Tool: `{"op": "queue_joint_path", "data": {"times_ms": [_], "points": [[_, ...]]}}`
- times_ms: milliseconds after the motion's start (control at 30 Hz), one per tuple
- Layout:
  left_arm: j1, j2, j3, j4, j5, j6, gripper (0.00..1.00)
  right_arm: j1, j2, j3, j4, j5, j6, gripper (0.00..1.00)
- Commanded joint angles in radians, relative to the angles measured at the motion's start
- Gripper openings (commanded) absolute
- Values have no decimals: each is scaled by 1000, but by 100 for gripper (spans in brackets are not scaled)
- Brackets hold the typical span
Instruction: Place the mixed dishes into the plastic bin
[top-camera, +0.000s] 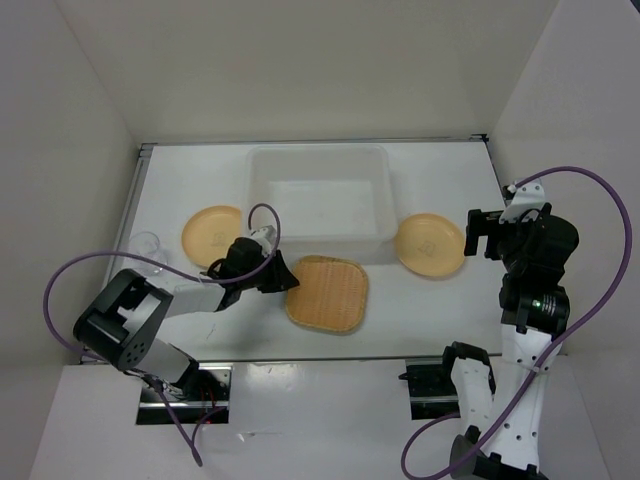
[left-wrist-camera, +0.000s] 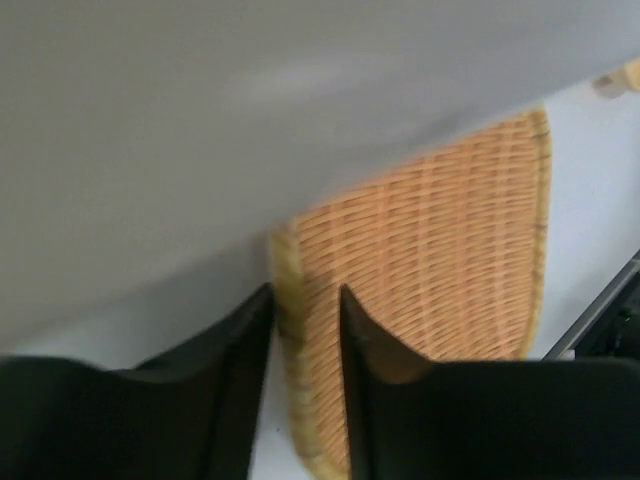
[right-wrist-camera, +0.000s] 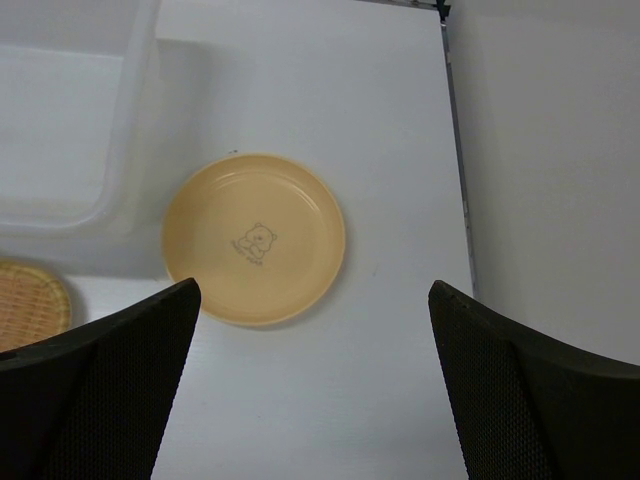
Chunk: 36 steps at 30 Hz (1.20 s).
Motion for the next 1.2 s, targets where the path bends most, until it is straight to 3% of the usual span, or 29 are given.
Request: {"op": "queue_joint_path", "data": {"times_ms": [0,200,467,633,667,800,900,1033,1167], "points": [[-7,-39,-51,-218,19,-13,36,5,-12,-1,55,10,13,99],[-7,-175,-60,-324,19,-1,0,5,-12,-1,55,19,23,99],[-7,-467,-58,-508,1,9,0,5,-21,-1,55,30,23,99],[-16,-603,-84,-528,-10,-27,0,5,-21,-10,55,30,23,99],[-16,-604,-84,-540,-10,-37,0,5,-21,-10,55,5,23,99],[-16,-636,-121,-540,-22,-47,0,5,106,48,-106,-348,-184,99],[-16,-645,-132,-559,-33,-47,0,79,260,86,-229,-447,-217,99],[-16,-654,-162,-568,-44,-66,0,389,338,76,-186,-314,-116,99],[-16,-654,-184,-548,-53,-77,0,603,389,56,-157,-323,-100,99]]}}
